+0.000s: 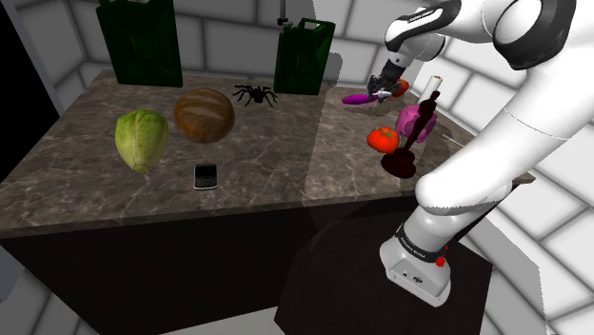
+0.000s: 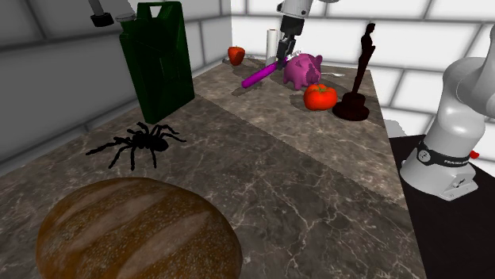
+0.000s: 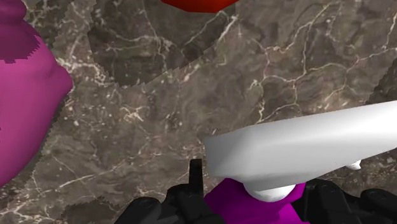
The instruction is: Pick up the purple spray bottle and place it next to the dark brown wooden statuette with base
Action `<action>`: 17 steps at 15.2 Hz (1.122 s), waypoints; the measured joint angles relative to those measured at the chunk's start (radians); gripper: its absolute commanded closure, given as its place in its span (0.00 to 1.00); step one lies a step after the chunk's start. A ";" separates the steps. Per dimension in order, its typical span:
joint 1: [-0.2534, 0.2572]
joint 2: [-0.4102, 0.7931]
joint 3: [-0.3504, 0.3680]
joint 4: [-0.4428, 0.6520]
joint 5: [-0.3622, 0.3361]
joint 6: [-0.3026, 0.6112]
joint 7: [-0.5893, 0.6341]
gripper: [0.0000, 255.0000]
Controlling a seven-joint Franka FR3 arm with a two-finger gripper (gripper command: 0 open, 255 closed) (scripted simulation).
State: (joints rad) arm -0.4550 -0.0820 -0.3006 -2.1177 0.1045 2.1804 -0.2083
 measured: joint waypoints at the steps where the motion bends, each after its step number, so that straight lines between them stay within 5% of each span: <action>1: 0.000 0.002 0.000 -0.011 0.002 0.012 -0.002 1.00; 17: 0.001 0.106 -0.004 -0.119 0.069 0.216 -0.067 1.00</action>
State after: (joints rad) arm -0.4539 0.0243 -0.3043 -2.2371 0.1738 2.3968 -0.2757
